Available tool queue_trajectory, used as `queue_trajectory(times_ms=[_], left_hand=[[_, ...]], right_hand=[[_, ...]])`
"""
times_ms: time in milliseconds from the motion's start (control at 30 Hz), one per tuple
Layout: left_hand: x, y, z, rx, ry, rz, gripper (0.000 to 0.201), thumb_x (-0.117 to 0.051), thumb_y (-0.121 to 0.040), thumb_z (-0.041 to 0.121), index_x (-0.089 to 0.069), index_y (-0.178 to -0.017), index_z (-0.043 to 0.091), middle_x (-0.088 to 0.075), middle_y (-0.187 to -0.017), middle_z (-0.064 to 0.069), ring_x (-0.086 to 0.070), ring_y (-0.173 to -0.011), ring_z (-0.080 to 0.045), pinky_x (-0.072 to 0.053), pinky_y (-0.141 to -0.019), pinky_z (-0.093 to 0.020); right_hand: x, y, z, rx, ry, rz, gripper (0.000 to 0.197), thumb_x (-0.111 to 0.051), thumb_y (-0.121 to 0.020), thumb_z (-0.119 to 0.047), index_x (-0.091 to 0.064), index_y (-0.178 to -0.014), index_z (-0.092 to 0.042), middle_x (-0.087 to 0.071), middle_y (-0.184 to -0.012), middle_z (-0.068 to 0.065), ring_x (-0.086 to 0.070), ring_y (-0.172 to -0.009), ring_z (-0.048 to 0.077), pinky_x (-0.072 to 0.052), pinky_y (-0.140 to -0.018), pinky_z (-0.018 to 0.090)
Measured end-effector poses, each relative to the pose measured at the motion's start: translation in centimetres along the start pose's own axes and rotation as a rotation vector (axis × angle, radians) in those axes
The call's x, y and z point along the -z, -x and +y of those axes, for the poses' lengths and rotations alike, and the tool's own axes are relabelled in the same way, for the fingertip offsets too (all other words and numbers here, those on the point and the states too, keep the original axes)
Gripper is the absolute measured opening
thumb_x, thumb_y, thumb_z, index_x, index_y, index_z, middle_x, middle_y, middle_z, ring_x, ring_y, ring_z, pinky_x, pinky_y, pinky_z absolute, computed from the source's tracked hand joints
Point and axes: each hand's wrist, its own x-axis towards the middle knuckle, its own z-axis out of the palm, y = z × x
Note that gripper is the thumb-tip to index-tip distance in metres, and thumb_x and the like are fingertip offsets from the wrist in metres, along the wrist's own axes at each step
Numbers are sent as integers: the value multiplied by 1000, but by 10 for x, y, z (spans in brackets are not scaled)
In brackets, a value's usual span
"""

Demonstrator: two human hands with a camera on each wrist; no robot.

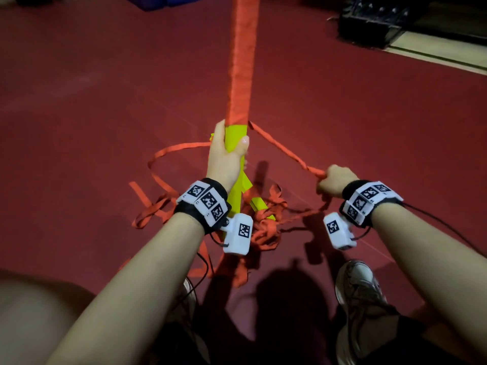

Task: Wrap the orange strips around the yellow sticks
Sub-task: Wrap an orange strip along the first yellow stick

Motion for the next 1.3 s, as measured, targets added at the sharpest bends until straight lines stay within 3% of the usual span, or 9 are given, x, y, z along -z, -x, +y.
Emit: queue_trajectory(times_ms=[267, 433, 600, 767, 833, 900, 967, 1067, 1300], left_hand=[[-5, 14, -6, 143, 149, -257, 24, -60, -100, 13, -52, -116, 29, -67, -86, -8, -55, -58, -22, -50, -57, -31], [-17, 28, -2, 258, 268, -416, 27, -63, -89, 24, -53, -113, 32, -65, -77, 4, -60, -59, -24, -50, -52, -29], [-13, 25, 6, 289, 390, -414, 23, -59, -97, 20, -48, -116, 25, -69, -82, -7, -61, -61, -22, -53, -56, -31], [-5, 15, 15, 300, 598, -356, 22, -58, -96, 21, -49, -116, 23, -60, -85, -9, -57, -68, -25, -52, -62, -35], [-2, 12, 19, 298, 651, -372, 18, -54, -100, 20, -46, -116, 23, -58, -85, -9, -55, -68, -24, -51, -62, -34], [3, 11, 22, 300, 646, -392, 17, -50, -103, 19, -43, -118, 23, -57, -83, -9, -54, -66, -23, -50, -61, -33], [9, 7, 24, 281, 601, -412, 21, -52, -101, 21, -41, -119, 22, -57, -82, -8, -54, -64, -22, -48, -60, -32], [21, 2, 31, 237, 532, -425, 28, -53, -101, 22, -39, -125, 22, -56, -80, -8, -52, -62, -20, -46, -59, -31], [39, -7, 36, 176, 450, -339, 27, -55, -98, 19, -41, -121, 21, -55, -76, -6, -51, -58, -19, -46, -55, -29]], right_hand=[[27, 16, -49, -10, -1218, -200, 44, -36, -109, -32, -54, -86, 1, -66, -70, 32, -70, -54, 39, -60, -49, 40], [51, 44, -86, 121, -1373, -315, 33, -46, -106, -23, -57, -84, -1, -69, -65, 19, -73, -63, 36, -63, -63, 40], [32, 45, -67, 212, -1513, -473, 17, -64, -87, -21, -64, -88, -4, -70, -87, 22, -71, -86, 36, -62, -80, 44], [-1, 42, -55, 370, -1196, -780, 52, -60, -67, -2, -62, -118, -8, -67, -109, 8, -65, -77, 22, -51, -70, 35], [-17, 41, -63, 424, -1003, -798, 49, -56, -72, 6, -58, -119, -5, -66, -96, 8, -58, -62, 19, -42, -58, 29], [-32, 39, -73, 477, -703, -707, 21, -59, -79, 3, -64, -98, -6, -66, -74, 9, -53, -54, 18, -39, -53, 31], [-40, 34, -74, 476, -258, -550, 6, -66, -81, -5, -68, -82, -10, -70, -81, 14, -58, -65, 26, -48, -62, 42], [-47, 21, -38, 309, 338, -275, 11, -65, -88, -20, -61, -79, -14, -67, -86, 11, -57, -76, 25, -48, -70, 31], [-41, -1, 33, -89, 98, -71, 30, -63, -92, -34, -75, -98, -6, -73, -94, 14, -69, -86, 30, -55, -76, 35]])
